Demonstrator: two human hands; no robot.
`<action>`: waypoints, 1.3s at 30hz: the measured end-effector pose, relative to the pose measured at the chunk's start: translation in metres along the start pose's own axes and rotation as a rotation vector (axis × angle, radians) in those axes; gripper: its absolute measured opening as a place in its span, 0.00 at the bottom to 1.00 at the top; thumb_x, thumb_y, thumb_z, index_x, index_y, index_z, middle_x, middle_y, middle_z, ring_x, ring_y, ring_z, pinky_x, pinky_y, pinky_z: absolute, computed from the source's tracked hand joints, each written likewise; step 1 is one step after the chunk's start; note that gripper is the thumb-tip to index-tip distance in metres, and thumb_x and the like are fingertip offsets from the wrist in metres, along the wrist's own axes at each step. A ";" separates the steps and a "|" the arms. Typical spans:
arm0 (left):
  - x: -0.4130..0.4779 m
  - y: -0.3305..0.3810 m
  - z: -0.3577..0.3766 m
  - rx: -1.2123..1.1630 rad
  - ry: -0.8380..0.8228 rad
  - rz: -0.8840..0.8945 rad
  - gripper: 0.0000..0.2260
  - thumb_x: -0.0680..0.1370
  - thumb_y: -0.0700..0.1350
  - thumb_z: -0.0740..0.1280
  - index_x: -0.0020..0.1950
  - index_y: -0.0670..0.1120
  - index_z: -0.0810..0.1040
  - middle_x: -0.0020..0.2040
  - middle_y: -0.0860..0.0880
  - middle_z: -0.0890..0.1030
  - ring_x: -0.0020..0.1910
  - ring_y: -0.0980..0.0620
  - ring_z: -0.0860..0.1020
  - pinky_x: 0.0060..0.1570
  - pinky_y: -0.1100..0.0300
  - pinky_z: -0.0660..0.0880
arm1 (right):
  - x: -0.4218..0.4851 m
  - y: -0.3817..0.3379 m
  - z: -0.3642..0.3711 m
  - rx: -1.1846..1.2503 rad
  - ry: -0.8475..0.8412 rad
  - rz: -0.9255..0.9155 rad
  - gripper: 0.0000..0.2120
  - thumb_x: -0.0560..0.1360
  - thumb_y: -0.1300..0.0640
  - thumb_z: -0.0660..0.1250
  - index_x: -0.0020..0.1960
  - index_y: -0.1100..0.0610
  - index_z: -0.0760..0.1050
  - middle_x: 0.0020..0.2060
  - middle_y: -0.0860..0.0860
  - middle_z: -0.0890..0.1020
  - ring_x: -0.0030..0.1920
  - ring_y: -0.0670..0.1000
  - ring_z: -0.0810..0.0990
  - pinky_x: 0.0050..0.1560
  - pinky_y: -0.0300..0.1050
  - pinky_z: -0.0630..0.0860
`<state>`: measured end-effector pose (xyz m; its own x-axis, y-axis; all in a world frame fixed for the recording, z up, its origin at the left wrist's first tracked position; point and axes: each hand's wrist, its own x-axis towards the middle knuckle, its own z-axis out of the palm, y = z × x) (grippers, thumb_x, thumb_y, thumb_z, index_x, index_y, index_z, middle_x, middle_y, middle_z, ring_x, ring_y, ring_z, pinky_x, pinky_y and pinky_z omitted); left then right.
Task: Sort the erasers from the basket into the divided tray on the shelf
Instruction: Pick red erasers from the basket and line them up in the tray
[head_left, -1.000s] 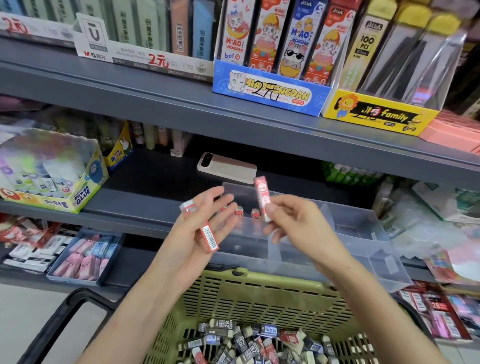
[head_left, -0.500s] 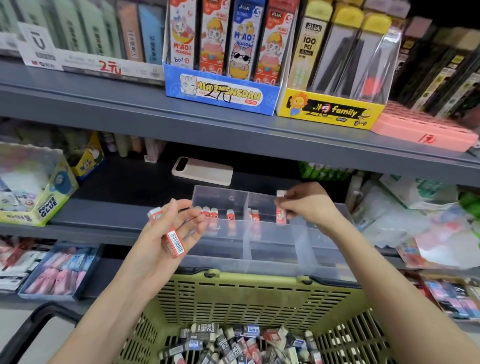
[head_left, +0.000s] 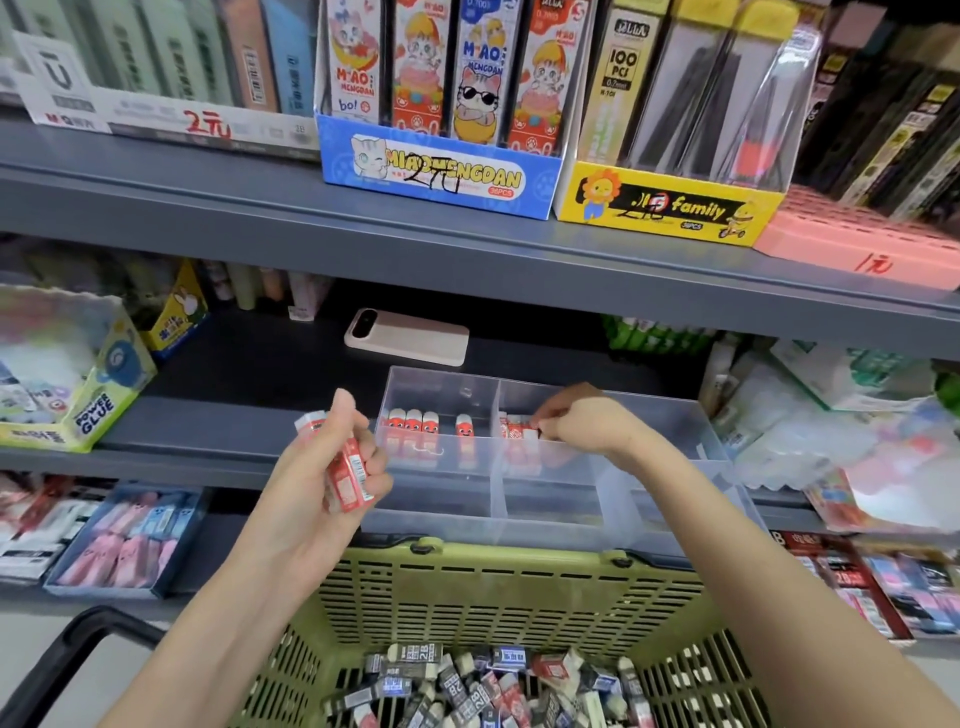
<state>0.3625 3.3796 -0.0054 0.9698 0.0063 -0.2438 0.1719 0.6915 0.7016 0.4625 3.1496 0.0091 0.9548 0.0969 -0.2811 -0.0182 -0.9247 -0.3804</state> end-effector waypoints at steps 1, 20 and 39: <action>-0.002 0.001 0.000 -0.040 0.004 -0.018 0.11 0.71 0.52 0.69 0.35 0.45 0.77 0.31 0.49 0.71 0.29 0.55 0.70 0.26 0.66 0.70 | -0.003 -0.001 -0.001 -0.040 -0.019 -0.014 0.13 0.77 0.61 0.59 0.54 0.63 0.80 0.53 0.57 0.82 0.55 0.57 0.78 0.53 0.44 0.74; -0.004 -0.009 0.007 0.104 -0.063 0.103 0.12 0.73 0.45 0.64 0.51 0.38 0.77 0.46 0.43 0.83 0.48 0.48 0.83 0.45 0.58 0.80 | -0.080 -0.070 0.025 0.739 0.009 -0.332 0.06 0.71 0.60 0.70 0.36 0.54 0.81 0.28 0.45 0.80 0.28 0.39 0.75 0.30 0.30 0.69; -0.004 0.010 -0.005 0.058 0.052 0.152 0.16 0.71 0.55 0.63 0.49 0.44 0.77 0.33 0.51 0.75 0.33 0.56 0.75 0.35 0.64 0.77 | 0.023 -0.098 0.013 -0.092 -0.159 0.145 0.13 0.70 0.57 0.71 0.28 0.57 0.74 0.15 0.47 0.74 0.16 0.45 0.70 0.21 0.32 0.66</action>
<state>0.3596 3.3901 -0.0014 0.9753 0.1460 -0.1656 0.0354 0.6369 0.7701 0.4823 3.2469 0.0285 0.8854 0.0104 -0.4648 -0.1179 -0.9620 -0.2462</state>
